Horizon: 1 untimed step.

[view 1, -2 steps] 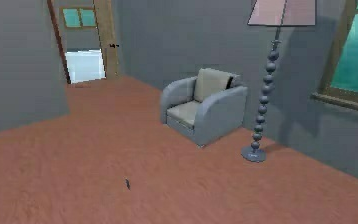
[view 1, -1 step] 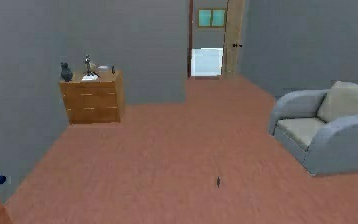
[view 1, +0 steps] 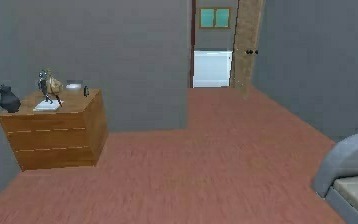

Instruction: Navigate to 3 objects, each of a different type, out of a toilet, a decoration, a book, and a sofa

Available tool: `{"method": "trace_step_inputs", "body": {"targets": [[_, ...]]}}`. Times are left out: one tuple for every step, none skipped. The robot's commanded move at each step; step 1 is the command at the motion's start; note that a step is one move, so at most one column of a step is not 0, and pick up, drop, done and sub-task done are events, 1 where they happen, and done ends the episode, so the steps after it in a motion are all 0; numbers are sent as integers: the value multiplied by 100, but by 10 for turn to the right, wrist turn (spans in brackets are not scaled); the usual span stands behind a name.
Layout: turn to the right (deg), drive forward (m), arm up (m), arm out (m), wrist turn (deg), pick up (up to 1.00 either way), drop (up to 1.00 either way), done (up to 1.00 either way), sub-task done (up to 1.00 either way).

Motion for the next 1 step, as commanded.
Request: {"method": "trace_step_inputs", "body": {"targets": [[0,50,0,0,0,0,0,0,0]]}}
